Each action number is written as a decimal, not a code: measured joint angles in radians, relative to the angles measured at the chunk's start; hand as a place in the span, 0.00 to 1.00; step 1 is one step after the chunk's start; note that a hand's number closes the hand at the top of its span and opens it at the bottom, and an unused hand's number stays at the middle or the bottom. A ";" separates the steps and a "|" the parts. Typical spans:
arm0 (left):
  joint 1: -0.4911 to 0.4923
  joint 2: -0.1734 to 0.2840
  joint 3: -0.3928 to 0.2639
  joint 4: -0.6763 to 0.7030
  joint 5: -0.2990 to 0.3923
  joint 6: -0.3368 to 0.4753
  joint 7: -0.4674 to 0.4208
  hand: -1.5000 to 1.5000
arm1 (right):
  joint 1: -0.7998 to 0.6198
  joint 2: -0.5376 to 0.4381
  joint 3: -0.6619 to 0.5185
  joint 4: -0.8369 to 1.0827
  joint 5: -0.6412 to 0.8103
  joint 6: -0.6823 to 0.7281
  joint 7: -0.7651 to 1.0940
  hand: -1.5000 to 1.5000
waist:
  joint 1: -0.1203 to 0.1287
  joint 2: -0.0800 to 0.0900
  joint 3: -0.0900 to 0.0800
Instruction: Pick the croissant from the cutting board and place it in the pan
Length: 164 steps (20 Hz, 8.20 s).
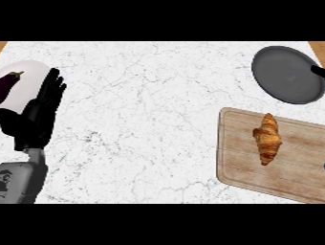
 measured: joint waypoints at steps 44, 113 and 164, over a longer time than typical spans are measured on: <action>0.002 -0.072 0.069 -0.003 -0.083 -0.062 0.004 0.50 | -0.111 0.301 0.147 0.343 0.676 0.156 -0.097 0.00 | 0.000 0.000 0.000; -0.022 -0.093 0.083 -0.037 -0.099 -0.109 0.028 0.50 | -0.451 0.340 -0.377 0.789 0.745 -0.455 -0.464 1.00 | 0.048 0.022 0.003; -0.012 -0.089 0.110 -0.008 -0.105 -0.095 0.011 0.50 | -0.396 -0.084 -0.729 1.534 0.409 0.084 -0.967 0.00 | 0.007 0.006 0.004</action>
